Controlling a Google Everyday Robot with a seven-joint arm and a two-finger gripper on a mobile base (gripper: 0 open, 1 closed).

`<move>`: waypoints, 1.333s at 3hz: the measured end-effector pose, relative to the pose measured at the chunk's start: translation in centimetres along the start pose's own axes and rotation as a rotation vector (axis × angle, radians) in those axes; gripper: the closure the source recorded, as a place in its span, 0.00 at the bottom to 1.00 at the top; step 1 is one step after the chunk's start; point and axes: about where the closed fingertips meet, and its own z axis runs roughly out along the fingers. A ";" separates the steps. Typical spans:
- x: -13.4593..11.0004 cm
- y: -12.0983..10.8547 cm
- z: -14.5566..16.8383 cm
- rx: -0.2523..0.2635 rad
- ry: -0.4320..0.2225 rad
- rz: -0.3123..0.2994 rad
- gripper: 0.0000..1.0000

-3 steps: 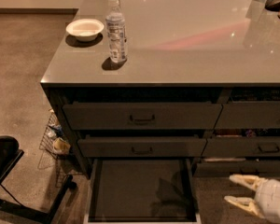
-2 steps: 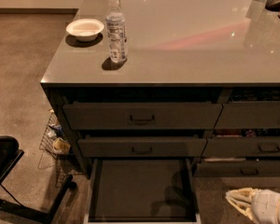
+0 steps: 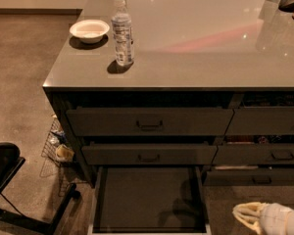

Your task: Close bottom drawer

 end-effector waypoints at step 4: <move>14.2 9.8 11.1 -0.081 -0.068 0.147 1.00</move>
Offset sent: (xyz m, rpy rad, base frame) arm -0.0577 -0.0053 -0.1707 0.0612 0.1432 -0.0638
